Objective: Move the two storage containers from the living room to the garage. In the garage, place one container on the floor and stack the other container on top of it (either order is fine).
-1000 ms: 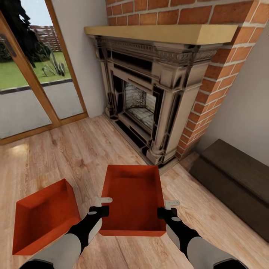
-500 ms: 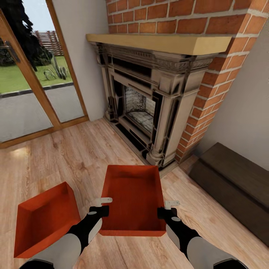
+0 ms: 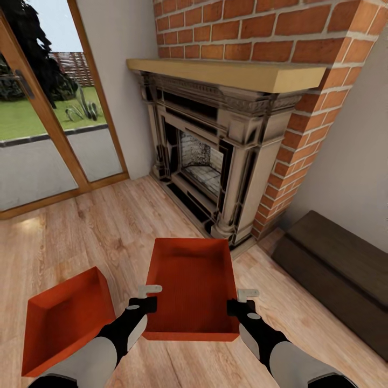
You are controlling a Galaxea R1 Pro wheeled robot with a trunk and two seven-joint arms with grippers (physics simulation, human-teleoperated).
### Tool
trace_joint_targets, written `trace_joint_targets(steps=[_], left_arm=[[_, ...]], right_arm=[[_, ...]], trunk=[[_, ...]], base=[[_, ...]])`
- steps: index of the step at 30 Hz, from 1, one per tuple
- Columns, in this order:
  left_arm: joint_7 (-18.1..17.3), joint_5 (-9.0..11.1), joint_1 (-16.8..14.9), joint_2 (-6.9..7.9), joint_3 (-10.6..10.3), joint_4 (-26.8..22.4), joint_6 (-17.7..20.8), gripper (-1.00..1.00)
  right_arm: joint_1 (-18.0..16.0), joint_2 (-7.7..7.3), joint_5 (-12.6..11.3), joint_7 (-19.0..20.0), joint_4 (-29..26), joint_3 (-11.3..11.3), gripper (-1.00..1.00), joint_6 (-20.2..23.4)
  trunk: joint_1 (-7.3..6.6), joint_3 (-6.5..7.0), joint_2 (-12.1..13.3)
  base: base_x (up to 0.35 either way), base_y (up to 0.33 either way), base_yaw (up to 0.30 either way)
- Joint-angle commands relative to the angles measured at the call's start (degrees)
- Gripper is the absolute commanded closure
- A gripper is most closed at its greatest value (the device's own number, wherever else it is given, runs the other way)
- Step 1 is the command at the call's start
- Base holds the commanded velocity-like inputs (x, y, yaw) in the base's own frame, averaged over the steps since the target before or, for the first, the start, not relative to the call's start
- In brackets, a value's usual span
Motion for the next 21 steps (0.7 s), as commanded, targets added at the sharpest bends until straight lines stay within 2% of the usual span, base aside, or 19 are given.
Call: trace_joint_targets(steps=[1,21], left_arm=[[0.33,0.65,-0.03,0.03,-0.22,-0.22,0.30,1.00],[0.37,0.65,-0.03,0.04,-0.18,-0.30,0.30,1.00]], right_arm=[[-0.02,-0.05,-0.80,-2.75,0.15,0.20,1.00,-0.34],[-0.02,-0.17,-0.95,-2.91,0.13,-0.04,1.00,-0.34]], trunk=[[-0.22,0.23,0.39],[-4.62,5.61,8.41]], base=[[0.000,0.000,0.000],[0.000,0.000,0.000]])
